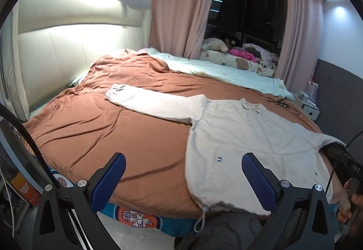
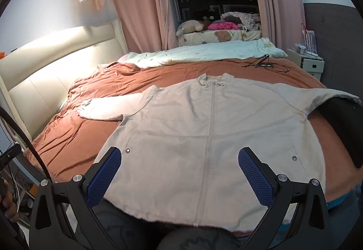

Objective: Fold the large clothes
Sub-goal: 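Move the left tool down to the cuff of the nearest jacket sleeve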

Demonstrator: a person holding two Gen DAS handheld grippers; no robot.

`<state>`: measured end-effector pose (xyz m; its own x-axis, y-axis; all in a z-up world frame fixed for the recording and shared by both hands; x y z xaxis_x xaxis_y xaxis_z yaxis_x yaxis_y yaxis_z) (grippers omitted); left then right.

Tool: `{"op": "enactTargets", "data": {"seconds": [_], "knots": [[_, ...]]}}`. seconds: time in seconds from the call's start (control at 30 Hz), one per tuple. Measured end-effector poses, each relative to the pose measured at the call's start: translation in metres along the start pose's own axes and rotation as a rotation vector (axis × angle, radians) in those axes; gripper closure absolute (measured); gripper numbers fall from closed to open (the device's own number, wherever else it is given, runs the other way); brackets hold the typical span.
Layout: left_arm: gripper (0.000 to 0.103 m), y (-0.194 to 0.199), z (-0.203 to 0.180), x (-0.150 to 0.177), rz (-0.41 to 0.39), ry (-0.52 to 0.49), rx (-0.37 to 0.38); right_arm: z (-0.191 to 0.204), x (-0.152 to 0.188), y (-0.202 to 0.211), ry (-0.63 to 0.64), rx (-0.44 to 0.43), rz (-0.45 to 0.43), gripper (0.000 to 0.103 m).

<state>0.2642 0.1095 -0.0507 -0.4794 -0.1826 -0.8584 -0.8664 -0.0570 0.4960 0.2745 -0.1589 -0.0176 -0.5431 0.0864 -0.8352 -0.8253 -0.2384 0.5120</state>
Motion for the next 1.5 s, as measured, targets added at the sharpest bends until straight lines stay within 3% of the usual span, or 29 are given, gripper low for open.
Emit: {"op": "enactTargets", "data": {"seconds": [0.23, 0.53, 0.7, 0.8, 0.87, 0.93, 1.2, 1.5], "knots": [[0.007, -0.054, 0.044, -0.037, 0.013, 0.053, -0.045, 0.004, -0.030, -0.061, -0.029, -0.059, 0.050, 0.000], [0.024, -0.140, 0.096, -0.073, 0.100, 0.104, -0.081, 0.011, -0.070, -0.144, -0.054, -0.116, 0.112, 0.000], [0.031, -0.189, 0.119, -0.096, 0.124, 0.117, -0.097, 0.026, -0.090, -0.195, -0.027, -0.126, 0.135, 0.006], [0.034, -0.221, 0.131, -0.110, 0.132, 0.127, -0.110, 0.029, -0.098, -0.231, -0.041, -0.132, 0.178, 0.015], [0.039, -0.248, 0.141, -0.117, 0.149, 0.145, -0.111, 0.030, -0.103, -0.256, -0.061, -0.132, 0.216, 0.030], [0.043, -0.276, 0.154, -0.122, 0.180, 0.182, -0.104, 0.032, -0.108, -0.286, -0.068, -0.137, 0.261, 0.038], [0.046, -0.363, 0.193, -0.126, 0.267, 0.247, -0.154, 0.033, -0.130, -0.364, -0.091, -0.146, 0.374, 0.046], [0.046, -0.451, 0.241, -0.096, 0.407, 0.291, -0.277, 0.047, -0.134, -0.431, -0.125, -0.125, 0.466, 0.063]]}}
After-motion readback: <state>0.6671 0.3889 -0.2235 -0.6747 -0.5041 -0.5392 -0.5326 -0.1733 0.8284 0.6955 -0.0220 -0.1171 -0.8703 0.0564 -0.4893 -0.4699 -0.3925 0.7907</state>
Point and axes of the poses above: each gripper's, at about its wrist camera, not at the fingertips, and y roughly against the way its jaws point, z to its left, x to its underside, the point moved 3 cm from there along -y, roughly the way its jaws point, and after that the axes turned 3 degrees about -y, right-handed, at the moved point
